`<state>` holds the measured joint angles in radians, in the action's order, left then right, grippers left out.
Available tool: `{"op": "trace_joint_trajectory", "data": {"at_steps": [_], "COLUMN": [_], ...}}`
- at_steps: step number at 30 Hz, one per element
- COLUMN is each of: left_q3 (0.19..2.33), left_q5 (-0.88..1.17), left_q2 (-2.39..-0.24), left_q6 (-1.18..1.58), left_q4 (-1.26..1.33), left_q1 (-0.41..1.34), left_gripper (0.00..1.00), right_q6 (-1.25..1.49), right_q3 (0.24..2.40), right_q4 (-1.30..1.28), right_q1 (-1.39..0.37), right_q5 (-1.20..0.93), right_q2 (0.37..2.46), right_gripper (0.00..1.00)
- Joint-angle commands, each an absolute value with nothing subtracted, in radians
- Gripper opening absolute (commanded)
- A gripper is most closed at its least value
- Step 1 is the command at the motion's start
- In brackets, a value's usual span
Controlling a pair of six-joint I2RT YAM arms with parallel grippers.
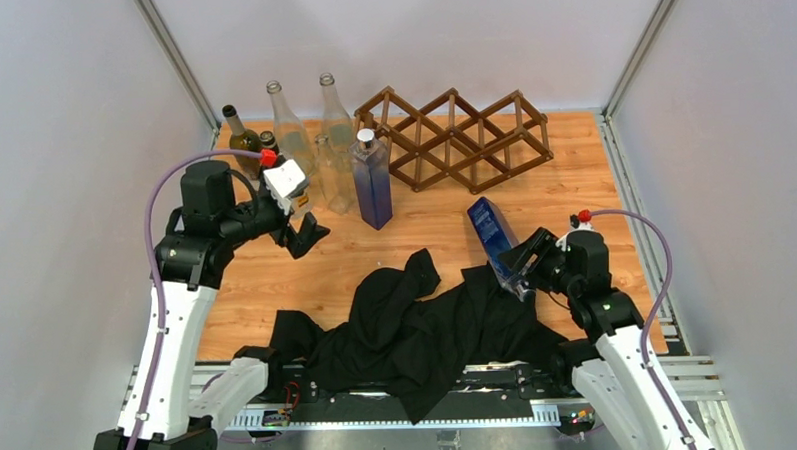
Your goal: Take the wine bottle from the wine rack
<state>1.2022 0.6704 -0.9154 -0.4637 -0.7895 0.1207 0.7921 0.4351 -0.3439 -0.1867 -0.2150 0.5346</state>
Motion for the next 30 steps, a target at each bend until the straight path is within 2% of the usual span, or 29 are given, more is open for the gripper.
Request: {"op": "trace_joint_trajectory", "data": {"at_steps": [1,13,21,30], "left_q3": [1.189,1.203,1.305,1.233], "left_q5": [0.67,0.483,0.405,0.409], "left_q2": [-0.921,-1.018,-1.145,-1.139], "left_q6": [-0.545,-0.725,-0.844,-0.959], "left_q4": [-0.795,-0.795,-0.795,-0.761], "left_q1": [0.188,0.529,0.739,0.853], "left_gripper": [1.0,1.0,1.0,1.0], "right_q6": [0.806,0.806,0.774,0.785], "right_q3": [0.575,0.817,0.974,1.161], "right_q4": [-0.322,-0.374,-0.505,-0.614], "right_q1": [-0.181,-0.23,-0.459,-0.616], "right_q5": [-0.295,-0.52,-0.469,-0.471], "right_q2": [0.506,0.669,0.811,0.951], "right_gripper": [0.0,0.0,0.0,0.0]}}
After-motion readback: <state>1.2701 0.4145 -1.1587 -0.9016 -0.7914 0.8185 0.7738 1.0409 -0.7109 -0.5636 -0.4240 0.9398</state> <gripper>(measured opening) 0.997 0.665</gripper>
